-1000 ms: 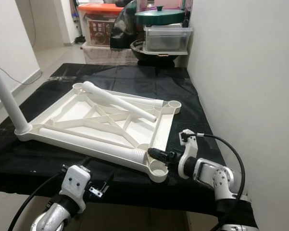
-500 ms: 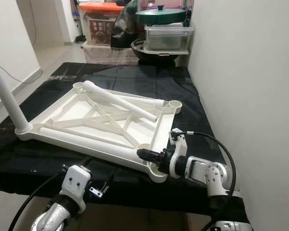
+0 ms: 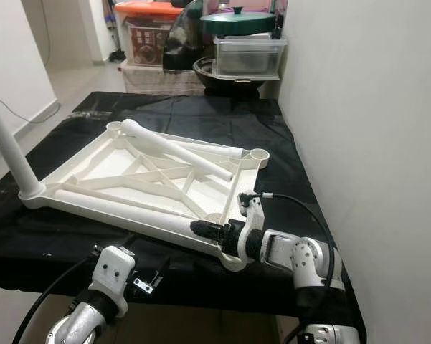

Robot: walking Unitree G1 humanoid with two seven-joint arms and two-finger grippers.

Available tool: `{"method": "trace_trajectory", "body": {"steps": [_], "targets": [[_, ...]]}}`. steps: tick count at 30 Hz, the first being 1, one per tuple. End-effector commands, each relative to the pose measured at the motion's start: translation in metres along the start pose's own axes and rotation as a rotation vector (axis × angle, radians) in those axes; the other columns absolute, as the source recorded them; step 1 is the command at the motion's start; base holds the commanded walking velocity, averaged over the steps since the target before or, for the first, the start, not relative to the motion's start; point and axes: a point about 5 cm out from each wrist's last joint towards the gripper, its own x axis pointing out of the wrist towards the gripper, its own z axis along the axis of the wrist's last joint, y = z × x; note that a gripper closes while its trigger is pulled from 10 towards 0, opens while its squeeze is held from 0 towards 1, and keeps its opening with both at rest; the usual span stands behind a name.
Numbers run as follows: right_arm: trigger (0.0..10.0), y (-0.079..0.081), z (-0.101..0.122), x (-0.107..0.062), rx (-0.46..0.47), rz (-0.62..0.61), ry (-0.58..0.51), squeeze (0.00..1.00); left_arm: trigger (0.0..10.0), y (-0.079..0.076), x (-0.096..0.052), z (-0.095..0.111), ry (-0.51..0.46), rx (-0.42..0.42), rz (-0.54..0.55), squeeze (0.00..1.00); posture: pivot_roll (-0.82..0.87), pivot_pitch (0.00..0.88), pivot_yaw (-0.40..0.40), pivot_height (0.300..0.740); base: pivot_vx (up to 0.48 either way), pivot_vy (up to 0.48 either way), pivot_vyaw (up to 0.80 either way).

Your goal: Building children table

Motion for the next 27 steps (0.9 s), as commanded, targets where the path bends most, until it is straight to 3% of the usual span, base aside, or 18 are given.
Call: {"method": "trace_trajectory", "body": {"steps": [1,11,12,14,16,17,18,27], "targets": [[10.0,0.007,0.003,0.005,0.019,0.043,-0.017,0.0,10.0,0.0,0.0,0.002,-0.004,-0.006,0.002,0.0,0.07,0.0,-0.059,0.74,0.0,0.0,0.0],[10.0,0.024,0.002,0.013,0.083,0.185,-0.024,0.0,10.0,-0.001,0.001,0.002,-0.003,-0.006,0.005,0.0,0.07,0.0,-0.068,0.74,0.0,0.0,0.0],[10.0,0.033,0.003,0.013,0.084,0.26,-0.023,0.0,10.0,-0.001,0.001,0.001,-0.002,-0.007,0.005,0.0,0.07,0.0,-0.069,0.74,0.0,0.0,0.0],[10.0,0.037,0.003,0.013,0.076,0.285,-0.021,0.0,10.0,-0.001,0.001,0.001,-0.002,-0.007,0.005,0.0,0.07,0.0,-0.067,0.74,0.0,0.0,0.0],[9.4,0.039,0.002,0.012,0.067,0.303,-0.016,0.0,10.0,-0.001,0.001,0.001,-0.001,-0.007,0.004,0.0,0.07,0.0,-0.069,0.74,0.0,0.0,0.0],[9.0,0.041,0.0,0.011,0.049,0.322,0.0,0.0,10.0,-0.001,0.001,0.001,-0.001,-0.006,0.003,0.0,0.07,0.0,-0.069,0.74,0.0,0.0,0.0],[0.0,0.043,-0.003,0.011,0.031,0.331,0.016,0.0,10.0,-0.001,0.001,0.0,-0.001,-0.006,0.003,0.0,0.07,0.0,-0.069,0.74,0.0,0.0,0.0],[0.0,0.035,-0.004,0.015,0.023,0.249,-0.009,0.0,10.0,-0.001,0.002,-0.001,0.0,-0.002,-0.004,0.0,0.07,0.0,-0.065,0.74,0.0,0.0,0.0]]}}
